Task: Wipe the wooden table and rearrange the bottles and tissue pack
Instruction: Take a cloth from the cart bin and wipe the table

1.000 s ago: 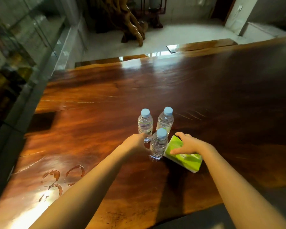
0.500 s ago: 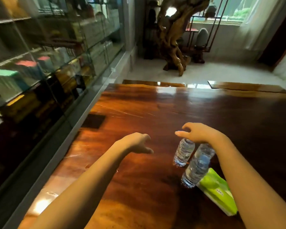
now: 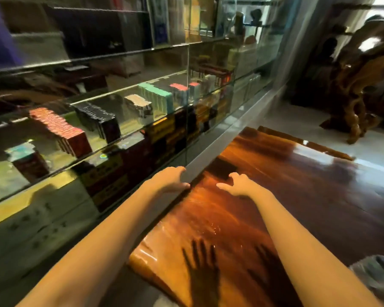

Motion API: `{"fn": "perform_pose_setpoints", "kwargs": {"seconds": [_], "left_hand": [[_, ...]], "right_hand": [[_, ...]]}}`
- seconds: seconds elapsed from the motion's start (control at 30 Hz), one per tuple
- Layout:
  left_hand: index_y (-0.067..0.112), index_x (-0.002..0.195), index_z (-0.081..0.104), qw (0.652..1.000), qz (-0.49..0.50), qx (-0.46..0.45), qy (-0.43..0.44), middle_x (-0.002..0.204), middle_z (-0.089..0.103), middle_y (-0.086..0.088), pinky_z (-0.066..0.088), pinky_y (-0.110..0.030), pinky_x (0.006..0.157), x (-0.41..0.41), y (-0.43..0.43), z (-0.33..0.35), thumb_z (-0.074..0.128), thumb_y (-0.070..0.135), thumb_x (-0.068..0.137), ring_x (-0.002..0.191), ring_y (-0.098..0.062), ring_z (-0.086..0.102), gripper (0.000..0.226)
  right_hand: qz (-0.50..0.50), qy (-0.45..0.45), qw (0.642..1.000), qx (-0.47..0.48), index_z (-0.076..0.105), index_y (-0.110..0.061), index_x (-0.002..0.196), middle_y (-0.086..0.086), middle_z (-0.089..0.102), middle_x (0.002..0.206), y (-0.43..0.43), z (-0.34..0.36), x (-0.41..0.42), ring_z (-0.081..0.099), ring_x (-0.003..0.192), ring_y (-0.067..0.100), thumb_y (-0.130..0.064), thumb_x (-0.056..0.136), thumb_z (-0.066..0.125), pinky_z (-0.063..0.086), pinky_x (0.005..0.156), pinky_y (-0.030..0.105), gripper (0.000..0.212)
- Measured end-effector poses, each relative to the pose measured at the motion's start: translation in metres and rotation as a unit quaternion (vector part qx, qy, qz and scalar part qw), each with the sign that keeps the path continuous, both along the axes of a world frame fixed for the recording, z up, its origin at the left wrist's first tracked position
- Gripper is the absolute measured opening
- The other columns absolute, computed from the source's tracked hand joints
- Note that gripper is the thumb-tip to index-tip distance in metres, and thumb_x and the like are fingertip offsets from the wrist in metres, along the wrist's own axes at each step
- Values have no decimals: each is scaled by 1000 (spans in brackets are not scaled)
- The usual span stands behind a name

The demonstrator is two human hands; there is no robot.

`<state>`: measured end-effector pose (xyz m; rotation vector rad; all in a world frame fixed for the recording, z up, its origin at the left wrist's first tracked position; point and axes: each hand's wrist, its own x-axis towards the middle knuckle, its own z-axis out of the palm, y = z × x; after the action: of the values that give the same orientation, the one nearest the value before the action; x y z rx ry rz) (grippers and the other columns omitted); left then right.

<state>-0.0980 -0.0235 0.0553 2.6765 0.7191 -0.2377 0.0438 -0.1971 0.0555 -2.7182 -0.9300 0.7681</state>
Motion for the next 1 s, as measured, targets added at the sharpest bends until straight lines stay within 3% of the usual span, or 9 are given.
{"fn": "perform_pose_setpoints", "kwargs": {"seconds": [0.33,0.53,0.6,0.77,0.83,1.0], "left_hand": [[19,142,36,986,163,-4,-17,141,49,-9,42,-38,102,-122,107,-9,59,40,86,128,-27,48,64],[18,137,42,960,274,-22,-47,141,46,-9,43,-35,100,-206,128,-18,68,26,83,128,-25,46,60],[20,134,44,955,293,9,-49,138,48,-8,43,-33,92,-235,127,-19,68,25,83,124,-25,49,57],[20,133,50,922,384,30,-46,134,55,-9,46,-40,98,-309,118,-14,73,26,79,121,-27,52,59],[20,130,53,898,436,32,-51,134,56,-9,45,-39,99,-339,108,-12,74,25,77,121,-27,52,57],[16,126,58,835,546,43,-45,133,57,-9,39,-31,97,-416,64,-8,70,24,81,122,-26,52,48]], "right_hand": [[167,30,985,-8,20,-9,147,22,25,151,162,-8,-96,33,137,37,-54,87,53,32,111,46,81],[278,48,959,26,22,-10,147,19,24,151,227,-6,-168,37,134,37,-47,89,54,37,105,44,76],[325,60,943,37,24,-11,146,18,26,150,243,-5,-191,38,133,36,-45,88,58,38,106,43,76],[427,72,900,49,36,-10,140,16,42,141,276,-5,-257,45,128,33,-32,85,66,42,103,40,66],[469,84,878,47,37,-9,140,16,43,143,281,-10,-288,41,132,32,-25,85,66,37,109,40,65],[598,61,797,65,33,-11,143,11,37,150,282,-24,-368,37,136,28,-35,87,63,32,112,41,68]]}}
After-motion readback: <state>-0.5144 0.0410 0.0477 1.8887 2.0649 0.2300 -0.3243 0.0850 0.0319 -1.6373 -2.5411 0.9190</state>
